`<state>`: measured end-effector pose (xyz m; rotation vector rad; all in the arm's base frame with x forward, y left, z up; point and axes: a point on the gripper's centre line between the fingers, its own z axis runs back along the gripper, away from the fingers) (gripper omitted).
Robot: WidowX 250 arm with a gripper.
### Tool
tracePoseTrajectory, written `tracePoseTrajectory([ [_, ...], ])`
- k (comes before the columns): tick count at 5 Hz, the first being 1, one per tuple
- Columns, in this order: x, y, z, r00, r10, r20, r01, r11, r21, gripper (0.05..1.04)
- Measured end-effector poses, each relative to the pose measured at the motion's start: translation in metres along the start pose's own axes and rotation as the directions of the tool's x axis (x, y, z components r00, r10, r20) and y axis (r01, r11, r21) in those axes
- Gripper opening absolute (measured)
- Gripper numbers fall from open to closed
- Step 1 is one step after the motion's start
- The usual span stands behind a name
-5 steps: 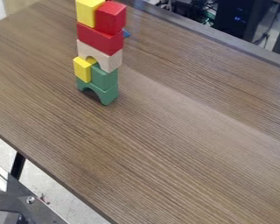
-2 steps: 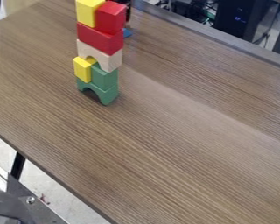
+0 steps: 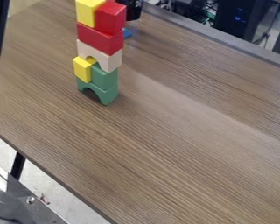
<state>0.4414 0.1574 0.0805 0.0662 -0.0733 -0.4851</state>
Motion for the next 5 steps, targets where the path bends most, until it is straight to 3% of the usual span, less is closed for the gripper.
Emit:
tracePoseTrajectory([
  [2,0.008,-0.005,0.021,0.977,0.210,-0.033,-0.208,0.977,0.035,0.998],
  [4,0.015,-0.005,0.014,0.969,0.248,0.015,-0.248,0.968,0.021,0.998],
  [5,0.013,-0.004,-0.003,0.975,0.222,-0.008,-0.223,0.975,-0.018,0.998],
])
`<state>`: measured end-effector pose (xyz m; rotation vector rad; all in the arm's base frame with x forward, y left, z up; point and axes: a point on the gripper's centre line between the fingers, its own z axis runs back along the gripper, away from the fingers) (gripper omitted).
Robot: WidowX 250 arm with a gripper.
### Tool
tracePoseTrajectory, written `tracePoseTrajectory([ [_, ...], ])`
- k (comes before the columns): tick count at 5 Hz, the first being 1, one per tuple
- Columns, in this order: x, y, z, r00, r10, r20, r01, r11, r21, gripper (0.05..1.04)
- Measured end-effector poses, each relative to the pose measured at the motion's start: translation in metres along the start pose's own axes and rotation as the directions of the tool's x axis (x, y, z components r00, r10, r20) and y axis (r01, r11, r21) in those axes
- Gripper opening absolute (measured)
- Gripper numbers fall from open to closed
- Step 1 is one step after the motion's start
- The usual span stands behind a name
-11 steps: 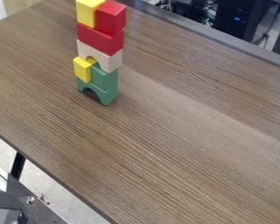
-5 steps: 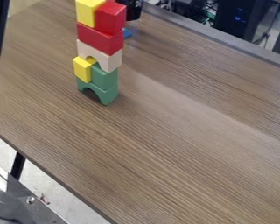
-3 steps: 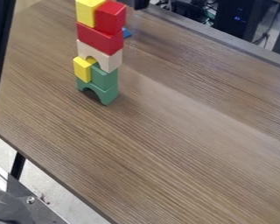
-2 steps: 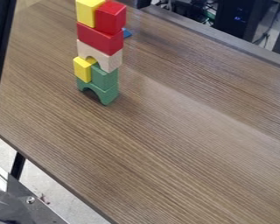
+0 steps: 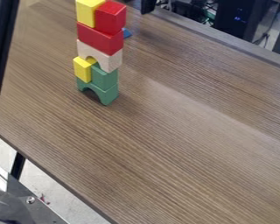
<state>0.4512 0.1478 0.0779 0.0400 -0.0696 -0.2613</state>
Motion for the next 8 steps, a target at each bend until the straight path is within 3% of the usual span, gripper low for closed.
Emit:
tracePoseTrajectory([
  [3,-0.018,0.012,-0.016,0.999,0.011,-0.042,-0.012,1.000,-0.012,0.998],
  [6,-0.018,0.014,-0.019,0.999,0.008,-0.047,-0.008,1.000,-0.003,0.999],
  [7,-0.021,0.014,-0.033,0.997,-0.001,-0.079,0.000,1.000,-0.015,0.998],
  [8,-0.023,0.016,-0.034,0.996,-0.005,-0.091,0.005,1.000,-0.005,0.998],
])
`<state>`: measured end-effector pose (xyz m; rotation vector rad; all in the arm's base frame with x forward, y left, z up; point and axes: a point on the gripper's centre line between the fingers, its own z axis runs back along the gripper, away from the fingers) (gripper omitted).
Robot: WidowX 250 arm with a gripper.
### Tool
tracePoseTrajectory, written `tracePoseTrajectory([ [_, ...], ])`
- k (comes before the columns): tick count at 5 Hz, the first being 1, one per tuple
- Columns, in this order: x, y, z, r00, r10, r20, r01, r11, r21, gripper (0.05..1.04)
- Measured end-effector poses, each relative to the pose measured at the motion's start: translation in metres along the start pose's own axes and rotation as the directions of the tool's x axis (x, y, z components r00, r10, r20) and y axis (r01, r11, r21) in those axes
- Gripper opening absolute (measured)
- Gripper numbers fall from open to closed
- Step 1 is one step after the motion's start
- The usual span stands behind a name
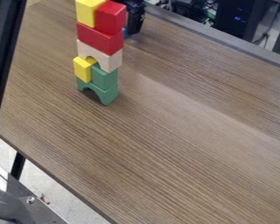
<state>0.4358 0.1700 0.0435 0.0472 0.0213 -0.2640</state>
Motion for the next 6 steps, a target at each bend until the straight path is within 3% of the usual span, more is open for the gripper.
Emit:
tracePoseTrajectory([
  [1,-0.002,-0.002,-0.005,1.000,-0.001,-0.011,0.001,1.000,-0.008,0.951],
  [2,-0.006,-0.005,-0.014,1.000,-0.003,-0.027,0.003,1.000,-0.020,0.666],
  [3,-0.007,-0.006,-0.015,0.999,-0.004,-0.033,0.003,1.000,-0.022,0.560],
  [4,-0.007,-0.007,-0.014,0.999,-0.018,-0.041,0.017,1.000,-0.024,0.560],
  [5,0.003,-0.009,-0.005,0.999,-0.053,-0.004,0.053,0.998,-0.019,0.560],
  [6,0.024,-0.006,0.027,0.992,-0.091,0.090,0.090,0.996,0.022,0.560],
])
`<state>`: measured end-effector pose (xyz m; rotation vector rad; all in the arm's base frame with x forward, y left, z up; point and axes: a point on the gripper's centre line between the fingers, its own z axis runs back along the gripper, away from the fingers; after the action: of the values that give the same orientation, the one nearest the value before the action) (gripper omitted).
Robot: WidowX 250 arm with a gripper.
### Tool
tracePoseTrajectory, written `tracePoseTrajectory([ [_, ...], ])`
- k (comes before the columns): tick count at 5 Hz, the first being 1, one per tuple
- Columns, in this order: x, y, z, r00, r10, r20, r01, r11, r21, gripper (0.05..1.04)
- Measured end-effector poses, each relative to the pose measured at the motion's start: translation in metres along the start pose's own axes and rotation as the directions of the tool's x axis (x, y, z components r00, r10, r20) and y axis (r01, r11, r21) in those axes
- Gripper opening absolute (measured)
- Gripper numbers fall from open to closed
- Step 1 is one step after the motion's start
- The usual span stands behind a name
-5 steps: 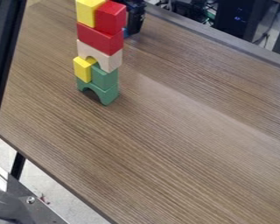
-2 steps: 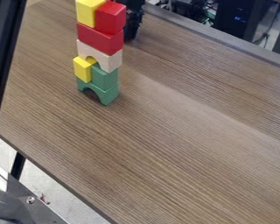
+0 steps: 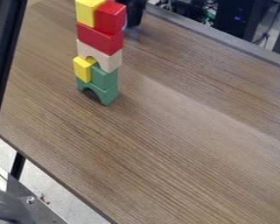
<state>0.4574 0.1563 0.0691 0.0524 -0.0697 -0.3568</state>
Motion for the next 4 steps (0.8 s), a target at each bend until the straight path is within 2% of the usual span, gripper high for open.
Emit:
tracePoseTrajectory([
  [1,0.018,-0.007,0.013,0.998,-0.040,0.049,0.039,0.999,0.023,0.560],
  [2,0.028,-0.015,0.021,0.993,-0.091,0.071,0.088,0.995,0.041,0.560],
  [3,0.037,-0.026,0.062,0.980,-0.168,0.108,0.158,0.983,0.095,0.560],
  [4,0.039,-0.043,0.091,0.967,-0.228,0.118,0.212,0.969,0.129,0.560],
])
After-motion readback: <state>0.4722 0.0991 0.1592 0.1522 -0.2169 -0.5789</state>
